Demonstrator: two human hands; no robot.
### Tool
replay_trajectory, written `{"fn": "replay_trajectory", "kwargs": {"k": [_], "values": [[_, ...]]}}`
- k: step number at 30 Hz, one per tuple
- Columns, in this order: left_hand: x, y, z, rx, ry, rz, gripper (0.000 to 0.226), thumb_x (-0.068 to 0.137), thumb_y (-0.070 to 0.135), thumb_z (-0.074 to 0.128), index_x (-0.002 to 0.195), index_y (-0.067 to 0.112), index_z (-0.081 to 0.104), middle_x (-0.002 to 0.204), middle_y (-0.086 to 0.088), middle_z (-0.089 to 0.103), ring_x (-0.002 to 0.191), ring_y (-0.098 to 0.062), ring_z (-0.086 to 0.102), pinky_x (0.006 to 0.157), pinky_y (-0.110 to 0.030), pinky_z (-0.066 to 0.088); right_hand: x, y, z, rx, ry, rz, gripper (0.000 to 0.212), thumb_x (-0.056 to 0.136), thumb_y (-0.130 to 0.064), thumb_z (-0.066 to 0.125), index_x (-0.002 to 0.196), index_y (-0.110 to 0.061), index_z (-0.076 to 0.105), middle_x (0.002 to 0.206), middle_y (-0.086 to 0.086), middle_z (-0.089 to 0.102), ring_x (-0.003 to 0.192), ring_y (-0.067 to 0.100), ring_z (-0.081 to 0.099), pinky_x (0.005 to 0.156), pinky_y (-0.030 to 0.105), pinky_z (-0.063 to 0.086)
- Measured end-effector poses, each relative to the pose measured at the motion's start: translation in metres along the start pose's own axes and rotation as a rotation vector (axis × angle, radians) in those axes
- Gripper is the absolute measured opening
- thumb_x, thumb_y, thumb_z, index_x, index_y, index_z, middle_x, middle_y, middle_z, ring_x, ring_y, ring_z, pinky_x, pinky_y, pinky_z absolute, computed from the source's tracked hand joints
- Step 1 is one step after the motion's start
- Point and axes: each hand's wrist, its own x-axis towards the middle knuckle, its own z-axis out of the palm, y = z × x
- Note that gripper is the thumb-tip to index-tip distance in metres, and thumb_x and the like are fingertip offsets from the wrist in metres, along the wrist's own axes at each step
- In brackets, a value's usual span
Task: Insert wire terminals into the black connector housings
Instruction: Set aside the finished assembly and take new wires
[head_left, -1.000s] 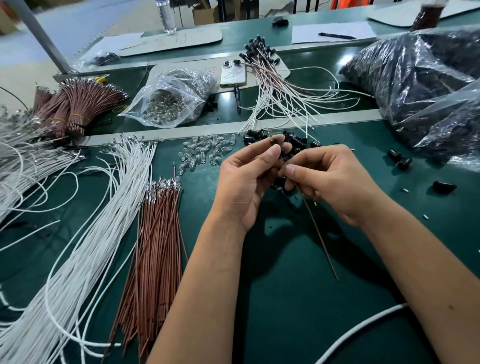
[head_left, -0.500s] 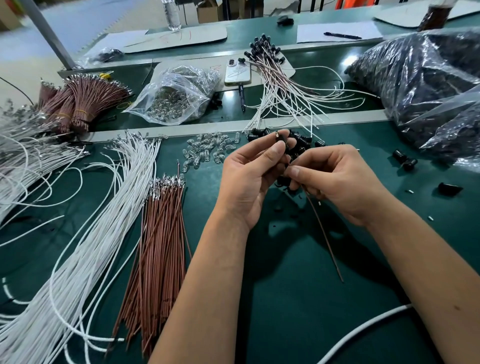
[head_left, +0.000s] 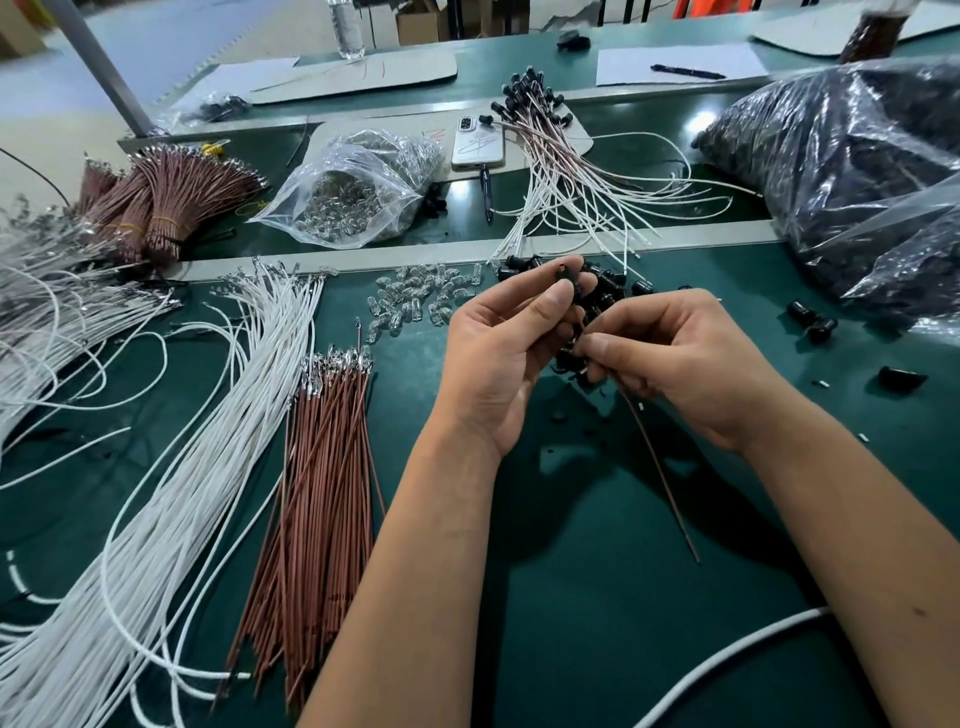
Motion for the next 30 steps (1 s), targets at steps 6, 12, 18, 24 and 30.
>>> {"fn": "replay_trajectory", "kwargs": {"k": [6,12,18,24,30], "values": [[0.0,0.0,0.0,0.0,0.002,0.022,0.02,0.088,0.004,0.066,0.105,0.008,0.075,0.096,-0.006,0.077,0.076,-0.009,0.066,0.076,-0.019,0.055,0.0,0.0,0.0,-0.012,-0.003,0.003,0.008,0.092,-0.005,0.074,0.085,-0.005,0.076,0.065,0.011,0.067,0.051,0.012,0.044,0.047,0.019,0.034],[-0.003,-0.001,0.003,0.055,-0.031,0.113,0.022,0.094,-0.003,0.06,0.108,0.008,0.073,0.097,-0.006,0.077,0.085,-0.01,0.07,0.079,-0.02,0.054,0.001,-0.001,-0.002,-0.018,-0.025,-0.027,0.015,0.092,-0.005,0.073,0.082,-0.015,0.077,0.066,0.004,0.07,0.052,0.002,0.055,0.051,0.012,0.042],[-0.004,-0.005,0.01,0.198,-0.096,0.24,0.031,0.093,-0.01,0.059,0.123,-0.002,0.065,0.103,-0.017,0.072,0.102,-0.025,0.067,0.103,-0.045,0.053,0.003,0.002,0.001,-0.021,0.179,-0.175,0.008,0.086,-0.022,0.083,0.092,-0.017,0.08,0.071,0.004,0.065,0.062,0.011,0.052,0.059,0.018,0.045],[-0.005,-0.005,0.01,0.213,-0.152,0.257,0.036,0.089,-0.012,0.063,0.124,-0.001,0.065,0.101,-0.01,0.075,0.101,-0.02,0.069,0.097,-0.036,0.055,0.002,-0.003,0.003,-0.019,0.196,-0.271,0.009,0.086,-0.015,0.081,0.089,-0.024,0.08,0.075,0.026,0.064,0.072,0.024,0.053,0.067,0.03,0.053],[-0.004,-0.005,0.014,0.251,-0.103,0.336,0.038,0.076,-0.017,0.074,0.111,-0.001,0.071,0.096,-0.01,0.074,0.092,-0.019,0.069,0.087,-0.03,0.056,0.002,-0.006,0.003,-0.117,0.195,-0.366,0.027,0.088,0.008,0.074,0.095,-0.017,0.073,0.081,0.001,0.068,0.071,0.011,0.056,0.067,0.023,0.049]]}}
